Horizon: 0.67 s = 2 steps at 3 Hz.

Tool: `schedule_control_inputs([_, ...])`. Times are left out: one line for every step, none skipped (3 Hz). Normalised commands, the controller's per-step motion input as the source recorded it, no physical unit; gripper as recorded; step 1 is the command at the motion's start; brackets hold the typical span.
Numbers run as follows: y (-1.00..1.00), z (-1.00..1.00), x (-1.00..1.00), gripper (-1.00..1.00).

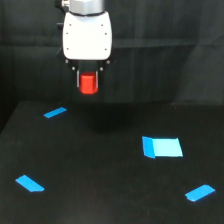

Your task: Pick up the red object from the table

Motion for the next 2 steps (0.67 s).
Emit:
schedule_control_inputs([0.02,0.15,-0.02,-1.00])
schedule_control_inputs([0.07,0.17,-0.06,-0.95])
